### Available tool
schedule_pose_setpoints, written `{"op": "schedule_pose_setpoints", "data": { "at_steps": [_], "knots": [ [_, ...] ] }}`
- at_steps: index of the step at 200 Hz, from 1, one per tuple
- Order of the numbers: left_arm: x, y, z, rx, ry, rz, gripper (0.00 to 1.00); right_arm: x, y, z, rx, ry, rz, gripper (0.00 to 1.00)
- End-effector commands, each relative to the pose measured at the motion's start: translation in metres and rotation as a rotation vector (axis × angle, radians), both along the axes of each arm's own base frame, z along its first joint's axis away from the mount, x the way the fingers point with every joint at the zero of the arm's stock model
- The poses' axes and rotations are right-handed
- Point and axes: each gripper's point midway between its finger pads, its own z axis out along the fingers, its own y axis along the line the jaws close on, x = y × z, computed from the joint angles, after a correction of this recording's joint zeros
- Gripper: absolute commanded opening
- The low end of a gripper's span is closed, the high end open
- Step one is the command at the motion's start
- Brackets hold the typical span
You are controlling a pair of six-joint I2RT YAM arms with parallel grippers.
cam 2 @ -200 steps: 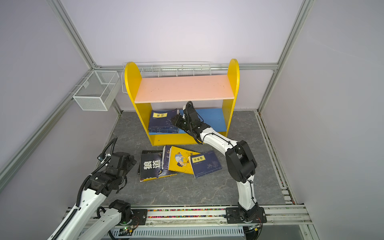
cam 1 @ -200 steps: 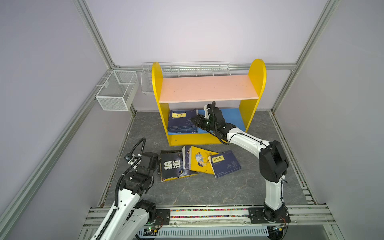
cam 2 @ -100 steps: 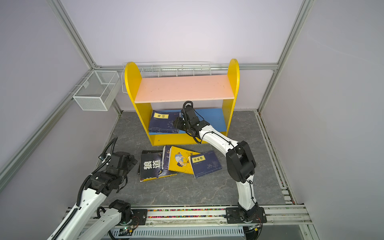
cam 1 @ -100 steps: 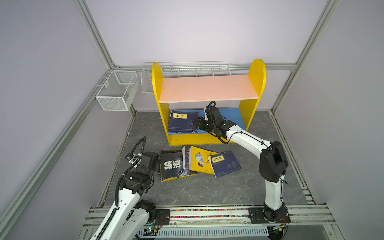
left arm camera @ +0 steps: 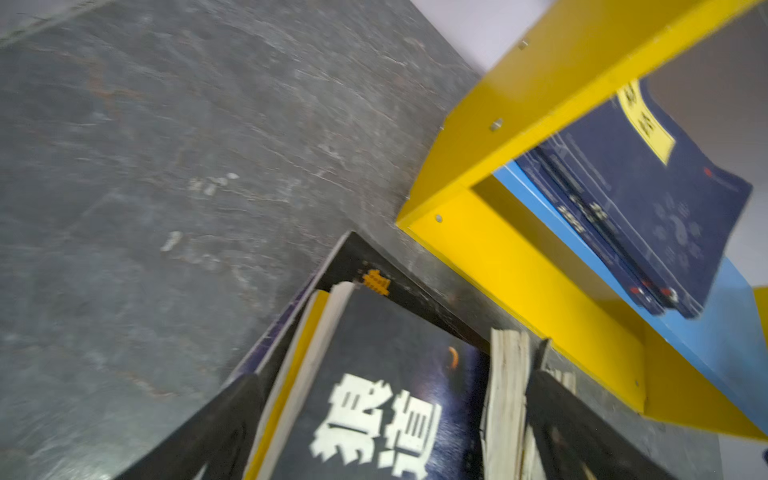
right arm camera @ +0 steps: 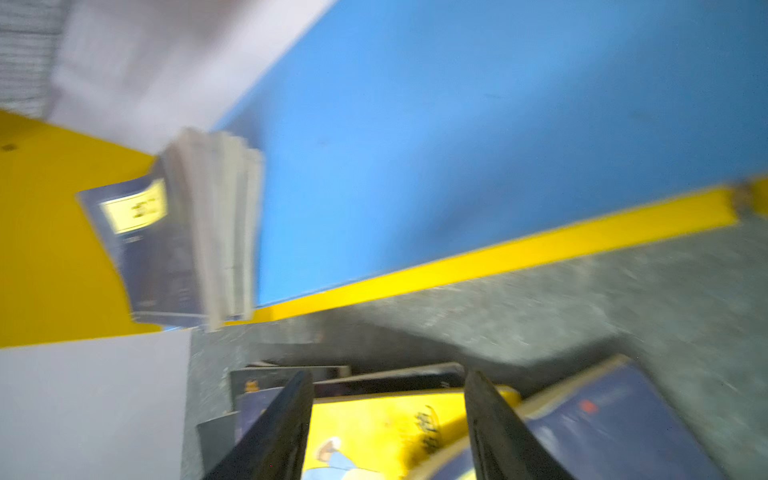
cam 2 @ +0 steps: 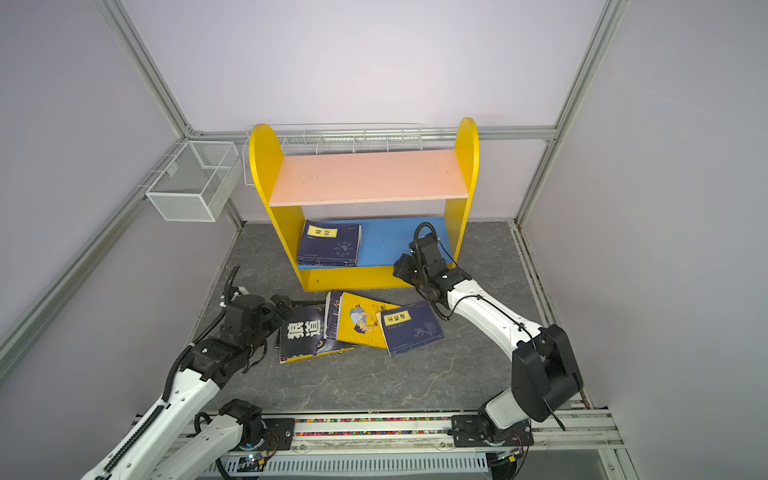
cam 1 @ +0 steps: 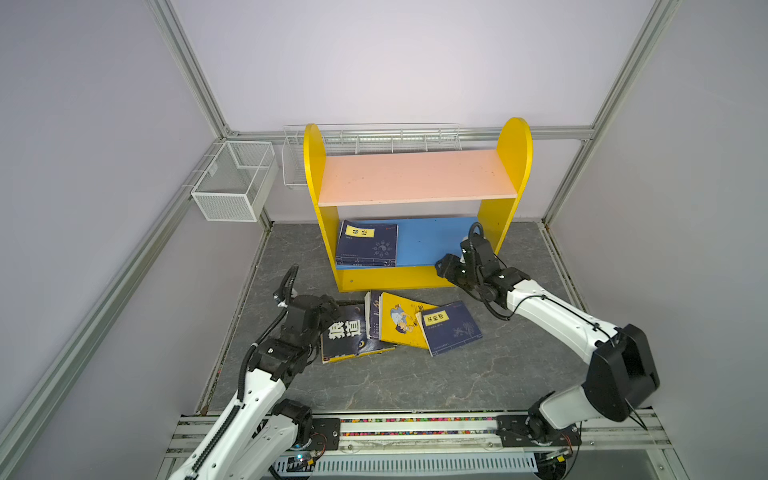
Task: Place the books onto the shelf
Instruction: 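Reach both grippers to the dark blue book on the yellow comic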
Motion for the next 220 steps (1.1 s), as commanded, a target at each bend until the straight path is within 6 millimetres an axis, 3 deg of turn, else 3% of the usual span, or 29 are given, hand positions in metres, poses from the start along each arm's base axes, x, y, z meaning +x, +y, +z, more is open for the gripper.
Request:
{"op": "schedule_pose_setpoints", "data": {
  "at_steps": [1,26,55,83,117,178,209,220],
  "knots": [
    [0.014,-0.046,0.031,-0.01,-0.116,-0.186,0.99,-0.038,-0.037,-0.055,0.024,0.221,-0.14,0.61],
    [0.016,-0.089,0.043,0.018,-0.142,-0.373,1.0,-0.069,-0.066,-0.096,-0.038,0.351,-0.16,0.61],
    [0.007,-0.136,0.04,0.071,-0.117,-0.583,1.0,-0.087,-0.071,-0.124,-0.08,0.434,-0.059,0.59],
    [-0.01,-0.178,0.015,0.145,-0.013,-0.784,1.0,-0.098,-0.076,-0.136,-0.126,0.484,0.026,0.59],
    [-0.031,-0.213,-0.027,0.217,0.163,-0.961,1.0,-0.092,-0.075,-0.133,-0.112,0.482,0.111,0.58],
    [-0.044,-0.237,-0.075,0.205,0.373,-1.068,1.0,-0.096,-0.048,-0.139,-0.063,0.489,0.354,0.55],
    [-0.037,-0.212,-0.103,0.281,0.491,-0.933,1.0,-0.089,-0.008,-0.117,0.015,0.376,0.498,0.54],
    [-0.031,-0.197,-0.11,0.327,0.527,-0.853,1.0,-0.077,0.011,-0.095,0.057,0.294,0.545,0.54]
  ]
}}
